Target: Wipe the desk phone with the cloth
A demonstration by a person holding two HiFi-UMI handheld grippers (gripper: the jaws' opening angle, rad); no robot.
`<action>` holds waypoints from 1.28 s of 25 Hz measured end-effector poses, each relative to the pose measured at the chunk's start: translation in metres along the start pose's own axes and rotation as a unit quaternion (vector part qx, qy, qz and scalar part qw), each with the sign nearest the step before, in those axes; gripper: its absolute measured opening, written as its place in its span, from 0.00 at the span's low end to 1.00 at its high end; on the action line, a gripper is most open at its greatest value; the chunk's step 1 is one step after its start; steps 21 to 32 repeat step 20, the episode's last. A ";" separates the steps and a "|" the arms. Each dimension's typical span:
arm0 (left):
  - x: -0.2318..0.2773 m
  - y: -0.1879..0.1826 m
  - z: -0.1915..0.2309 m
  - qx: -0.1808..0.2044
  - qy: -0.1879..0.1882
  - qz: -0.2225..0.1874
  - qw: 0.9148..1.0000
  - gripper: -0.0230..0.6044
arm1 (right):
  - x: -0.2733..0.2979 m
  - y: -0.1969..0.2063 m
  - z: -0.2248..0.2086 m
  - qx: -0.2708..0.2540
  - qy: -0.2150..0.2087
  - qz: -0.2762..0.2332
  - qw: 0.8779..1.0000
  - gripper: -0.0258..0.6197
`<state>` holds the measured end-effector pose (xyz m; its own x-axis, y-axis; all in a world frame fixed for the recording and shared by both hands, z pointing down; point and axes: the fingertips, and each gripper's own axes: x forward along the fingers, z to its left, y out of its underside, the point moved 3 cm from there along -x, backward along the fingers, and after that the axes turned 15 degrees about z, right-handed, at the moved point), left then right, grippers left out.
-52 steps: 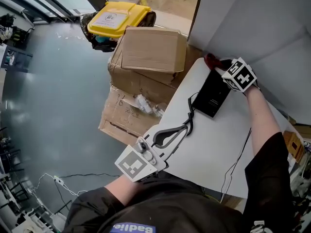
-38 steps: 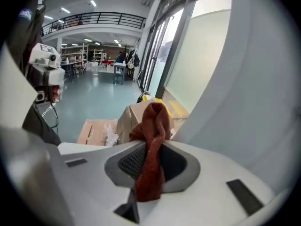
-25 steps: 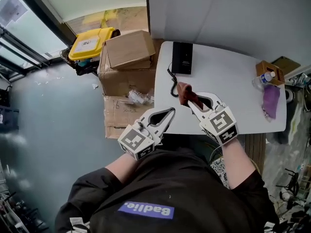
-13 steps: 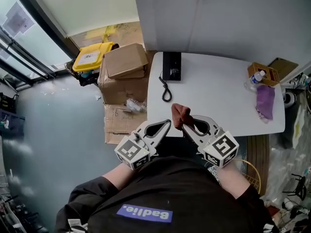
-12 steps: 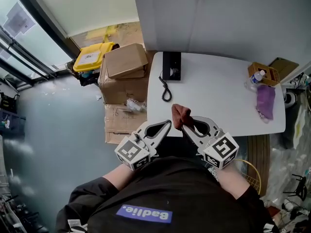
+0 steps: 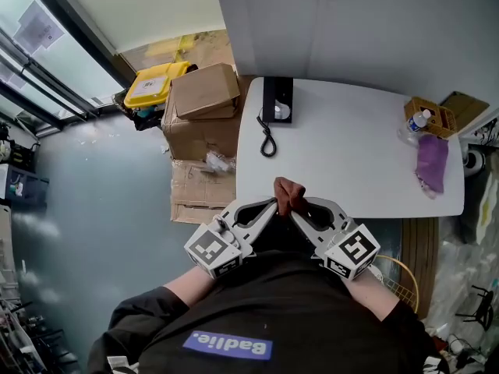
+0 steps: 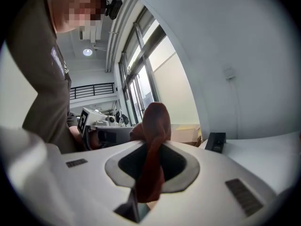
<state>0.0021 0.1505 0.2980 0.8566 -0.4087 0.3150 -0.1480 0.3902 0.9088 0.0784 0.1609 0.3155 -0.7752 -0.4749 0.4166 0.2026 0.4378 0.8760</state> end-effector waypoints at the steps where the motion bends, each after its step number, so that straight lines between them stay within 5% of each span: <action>1: 0.000 0.000 -0.001 -0.001 -0.001 0.000 1.000 0.04 | -0.001 0.000 -0.001 0.000 0.000 0.001 1.000 0.16; 32: -0.004 0.005 -0.008 0.000 -0.004 -0.007 1.000 0.04 | -0.002 0.003 0.006 -0.013 0.001 0.009 1.000 0.16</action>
